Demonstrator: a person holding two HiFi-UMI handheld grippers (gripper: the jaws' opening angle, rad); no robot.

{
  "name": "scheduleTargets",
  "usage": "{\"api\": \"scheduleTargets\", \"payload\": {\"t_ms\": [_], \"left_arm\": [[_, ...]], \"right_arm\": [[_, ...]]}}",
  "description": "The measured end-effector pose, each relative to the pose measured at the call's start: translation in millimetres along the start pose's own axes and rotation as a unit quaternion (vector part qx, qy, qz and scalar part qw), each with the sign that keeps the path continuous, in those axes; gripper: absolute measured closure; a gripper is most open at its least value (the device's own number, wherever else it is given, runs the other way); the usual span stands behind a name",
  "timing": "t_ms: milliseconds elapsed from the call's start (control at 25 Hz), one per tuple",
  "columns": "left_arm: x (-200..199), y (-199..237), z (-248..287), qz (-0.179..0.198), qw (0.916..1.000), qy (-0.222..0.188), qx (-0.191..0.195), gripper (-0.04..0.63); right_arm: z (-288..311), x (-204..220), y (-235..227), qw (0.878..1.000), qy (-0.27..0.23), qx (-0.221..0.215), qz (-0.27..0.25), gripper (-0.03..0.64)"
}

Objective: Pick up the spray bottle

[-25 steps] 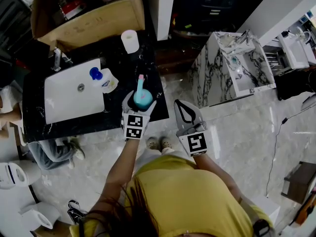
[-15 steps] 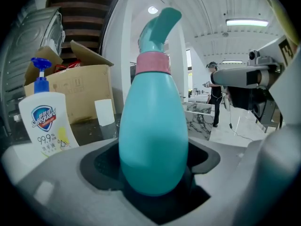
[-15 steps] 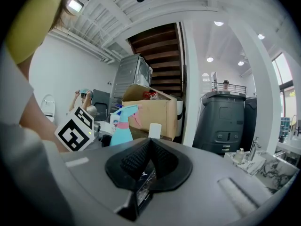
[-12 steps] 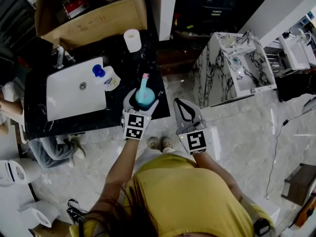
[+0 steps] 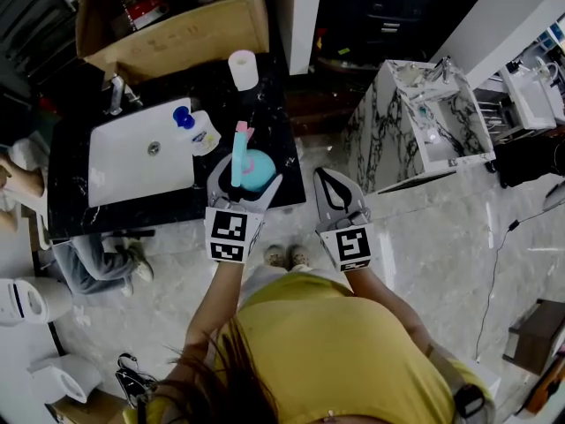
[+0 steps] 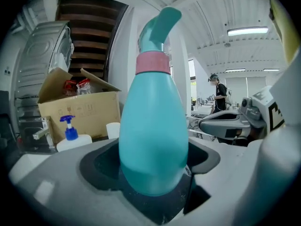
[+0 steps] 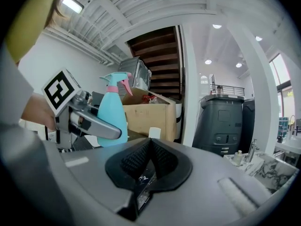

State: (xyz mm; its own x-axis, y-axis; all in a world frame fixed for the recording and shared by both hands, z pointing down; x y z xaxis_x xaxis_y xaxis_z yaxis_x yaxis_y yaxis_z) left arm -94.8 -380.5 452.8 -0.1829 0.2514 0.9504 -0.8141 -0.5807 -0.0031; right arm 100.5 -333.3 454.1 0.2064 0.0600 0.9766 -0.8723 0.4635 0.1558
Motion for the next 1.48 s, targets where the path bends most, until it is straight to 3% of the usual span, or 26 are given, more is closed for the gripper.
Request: {"api": "scheduleTargets", "payload": {"t_ms": [560,1480], "left_arm": [[-17.6,4.2,-67.0,-0.026,0.9951,-0.047,-0.083,0.192],[-11.1,-0.2,-77.4,-0.027,0.9952,-0.046,-0.082,0.19]], "right_arm": [[-25.5,-21.9,-3.5,0.999,-0.019,0.043,0.005,0.617],[-24.8,-28.3,13.1,0.999,-0.033,0.023,-0.008,0.617]]}}
Point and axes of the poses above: the fingertips, and each gripper's own axes: z forward along the fingers, y to its left, x out of its underside, the point moved 9 cm from there along -z, backward along the fingers
